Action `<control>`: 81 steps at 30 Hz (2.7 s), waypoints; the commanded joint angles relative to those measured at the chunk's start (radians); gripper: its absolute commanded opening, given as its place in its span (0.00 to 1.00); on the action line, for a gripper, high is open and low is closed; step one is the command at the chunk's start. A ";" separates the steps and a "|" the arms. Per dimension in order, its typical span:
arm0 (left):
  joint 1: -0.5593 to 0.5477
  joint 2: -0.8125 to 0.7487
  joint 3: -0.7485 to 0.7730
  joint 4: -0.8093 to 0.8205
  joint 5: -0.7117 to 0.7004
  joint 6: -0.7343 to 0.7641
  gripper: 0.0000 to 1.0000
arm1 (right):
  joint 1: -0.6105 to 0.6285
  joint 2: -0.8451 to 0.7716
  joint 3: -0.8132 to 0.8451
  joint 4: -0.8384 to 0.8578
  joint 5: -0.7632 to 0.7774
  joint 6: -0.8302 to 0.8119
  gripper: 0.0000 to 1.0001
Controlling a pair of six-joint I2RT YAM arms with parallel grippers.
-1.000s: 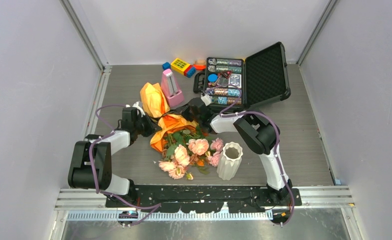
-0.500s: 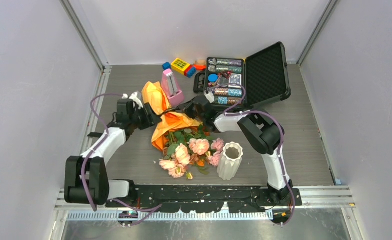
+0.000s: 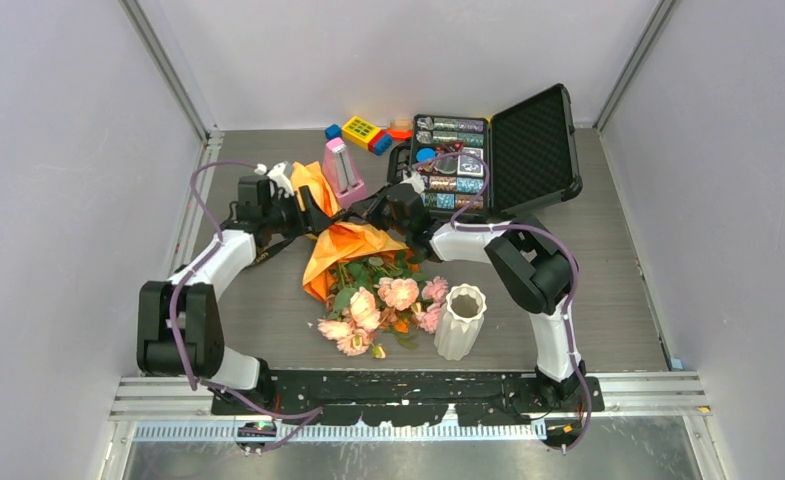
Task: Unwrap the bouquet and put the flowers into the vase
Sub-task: Untie the ribbon from the wrapping paper.
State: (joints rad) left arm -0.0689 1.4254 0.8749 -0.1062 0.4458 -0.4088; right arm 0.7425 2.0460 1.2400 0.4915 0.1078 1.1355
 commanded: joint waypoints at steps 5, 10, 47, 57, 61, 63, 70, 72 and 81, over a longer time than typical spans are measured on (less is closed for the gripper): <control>-0.058 0.067 0.022 0.078 -0.067 0.110 0.57 | 0.001 -0.056 0.049 0.033 0.005 -0.015 0.00; -0.107 0.085 0.028 0.083 -0.191 0.169 0.55 | 0.001 -0.046 0.053 0.032 -0.001 -0.009 0.00; -0.141 0.107 0.054 0.288 -0.174 0.141 0.27 | 0.000 -0.020 0.065 0.010 -0.006 -0.011 0.00; -0.141 0.069 0.075 0.274 -0.165 0.149 0.22 | 0.001 -0.002 0.066 -0.004 -0.005 -0.015 0.00; -0.141 0.057 0.080 0.266 -0.168 0.155 0.09 | 0.001 0.000 0.066 -0.008 -0.005 -0.017 0.00; -0.141 0.050 0.083 0.262 -0.163 0.154 0.05 | 0.001 0.000 0.064 -0.010 -0.001 -0.020 0.00; -0.142 0.023 0.130 0.245 -0.084 0.131 0.01 | 0.001 0.005 0.060 -0.017 0.006 -0.024 0.00; -0.141 0.021 0.150 0.231 -0.058 0.129 0.01 | 0.000 0.002 0.055 -0.018 0.010 -0.023 0.00; -0.141 0.031 0.143 0.158 -0.145 0.179 0.30 | 0.001 -0.015 0.038 -0.019 0.032 -0.028 0.00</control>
State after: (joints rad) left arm -0.2119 1.4853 0.9855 0.0803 0.3538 -0.2642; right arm 0.7422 2.0445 1.2682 0.4648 0.1028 1.1267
